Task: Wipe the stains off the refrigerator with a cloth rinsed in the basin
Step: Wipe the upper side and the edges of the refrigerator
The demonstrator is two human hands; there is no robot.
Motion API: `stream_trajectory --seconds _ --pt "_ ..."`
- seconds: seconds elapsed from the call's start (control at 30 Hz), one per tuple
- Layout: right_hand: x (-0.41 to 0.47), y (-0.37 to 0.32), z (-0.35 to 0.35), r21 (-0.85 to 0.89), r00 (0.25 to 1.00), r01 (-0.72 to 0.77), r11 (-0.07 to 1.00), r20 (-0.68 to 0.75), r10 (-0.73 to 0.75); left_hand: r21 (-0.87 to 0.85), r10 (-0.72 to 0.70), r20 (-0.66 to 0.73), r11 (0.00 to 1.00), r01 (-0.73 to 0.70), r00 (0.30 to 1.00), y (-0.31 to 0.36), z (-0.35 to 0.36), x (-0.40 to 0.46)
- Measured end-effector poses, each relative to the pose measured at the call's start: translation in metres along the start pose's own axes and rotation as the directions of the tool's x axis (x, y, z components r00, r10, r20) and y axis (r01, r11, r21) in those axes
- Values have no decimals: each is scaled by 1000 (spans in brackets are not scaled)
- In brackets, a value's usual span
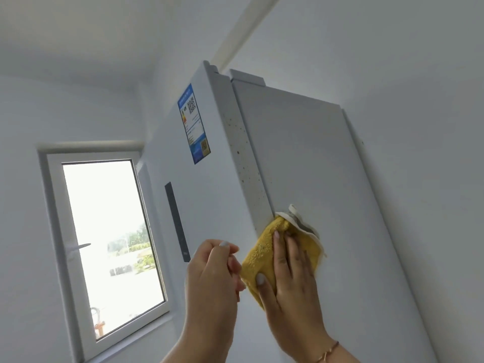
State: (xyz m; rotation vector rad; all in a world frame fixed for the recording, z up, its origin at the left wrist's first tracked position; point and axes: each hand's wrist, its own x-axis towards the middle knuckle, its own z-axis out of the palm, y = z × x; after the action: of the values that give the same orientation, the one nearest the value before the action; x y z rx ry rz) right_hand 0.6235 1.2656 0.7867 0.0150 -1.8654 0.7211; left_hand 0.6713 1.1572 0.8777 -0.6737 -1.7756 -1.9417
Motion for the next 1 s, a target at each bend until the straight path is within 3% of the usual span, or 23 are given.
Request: stream_trajectory --seconds 0.23,0.73,0.87,1.0 --pt "73 -28 -14 -3 997 73 997 -23 -73 -1 133 34 991 -133 991 41 11 43" --pt "188 -86 -56 -92 984 170 981 -39 -175 -12 268 48 963 -268 962 90 21 117" --pt "220 -106 -72 2 979 198 980 -48 -198 -64 199 36 978 -197 979 110 24 137" --pt "248 -126 -94 108 979 201 974 -29 -199 -84 232 5 969 -231 973 126 24 146"
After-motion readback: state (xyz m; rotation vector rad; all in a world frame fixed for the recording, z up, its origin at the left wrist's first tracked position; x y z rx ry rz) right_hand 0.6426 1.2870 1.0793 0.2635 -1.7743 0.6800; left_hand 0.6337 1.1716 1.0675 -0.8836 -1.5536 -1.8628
